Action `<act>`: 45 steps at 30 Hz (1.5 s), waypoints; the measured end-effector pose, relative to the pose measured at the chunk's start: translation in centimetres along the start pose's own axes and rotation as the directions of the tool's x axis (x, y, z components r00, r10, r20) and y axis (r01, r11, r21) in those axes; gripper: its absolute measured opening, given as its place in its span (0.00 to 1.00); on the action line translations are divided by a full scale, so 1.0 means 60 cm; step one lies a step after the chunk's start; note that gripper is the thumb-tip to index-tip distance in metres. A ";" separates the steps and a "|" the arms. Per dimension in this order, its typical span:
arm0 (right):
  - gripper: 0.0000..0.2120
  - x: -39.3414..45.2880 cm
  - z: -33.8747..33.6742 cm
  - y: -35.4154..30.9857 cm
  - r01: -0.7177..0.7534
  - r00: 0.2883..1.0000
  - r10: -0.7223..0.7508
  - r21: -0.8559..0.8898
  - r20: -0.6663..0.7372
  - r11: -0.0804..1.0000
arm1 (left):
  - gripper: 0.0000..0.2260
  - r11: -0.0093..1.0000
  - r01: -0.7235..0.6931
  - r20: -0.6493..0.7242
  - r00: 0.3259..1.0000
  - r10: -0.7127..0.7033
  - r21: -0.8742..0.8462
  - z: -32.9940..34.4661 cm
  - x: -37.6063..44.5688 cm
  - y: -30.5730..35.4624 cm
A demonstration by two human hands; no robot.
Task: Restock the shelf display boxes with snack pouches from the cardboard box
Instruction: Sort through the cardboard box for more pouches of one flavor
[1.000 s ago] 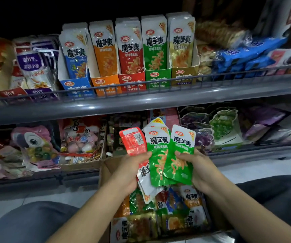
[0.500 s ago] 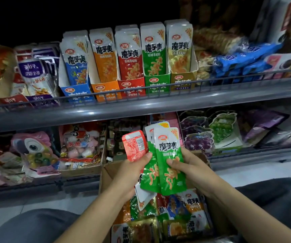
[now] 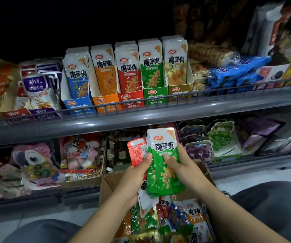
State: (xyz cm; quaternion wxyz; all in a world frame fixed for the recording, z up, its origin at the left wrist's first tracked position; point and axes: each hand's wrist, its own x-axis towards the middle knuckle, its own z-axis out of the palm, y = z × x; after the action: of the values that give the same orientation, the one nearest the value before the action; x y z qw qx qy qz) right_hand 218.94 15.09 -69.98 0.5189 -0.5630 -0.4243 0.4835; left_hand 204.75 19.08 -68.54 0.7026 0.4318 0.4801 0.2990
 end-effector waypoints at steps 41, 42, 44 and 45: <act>0.20 0.312 -0.013 -0.317 0.208 0.937 -0.283 -0.324 -0.205 0.923 | 0.26 0.920 -0.102 0.190 0.964 0.184 -0.378 -0.035 0.122 0.250; 0.21 0.320 -0.017 -0.313 0.200 0.940 -0.286 -0.379 -0.186 0.904 | 0.27 0.921 -0.093 0.197 0.964 0.178 -0.378 -0.039 0.126 0.251; 0.23 0.331 -0.027 -0.311 0.176 0.938 -0.309 -0.551 -0.158 0.816 | 0.29 0.928 -0.080 0.207 0.965 0.164 -0.365 -0.045 0.133 0.252; 0.24 0.336 -0.033 -0.312 0.151 0.932 -0.331 -0.671 -0.149 0.726 | 0.29 0.930 -0.072 0.214 0.964 0.158 -0.360 -0.047 0.135 0.253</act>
State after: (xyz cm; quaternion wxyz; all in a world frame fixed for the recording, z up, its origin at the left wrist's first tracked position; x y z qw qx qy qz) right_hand 224.78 36.39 -53.45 0.4010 -0.7049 -0.5638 0.1563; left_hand 204.99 33.55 -58.84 0.8018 0.3607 0.3051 0.3660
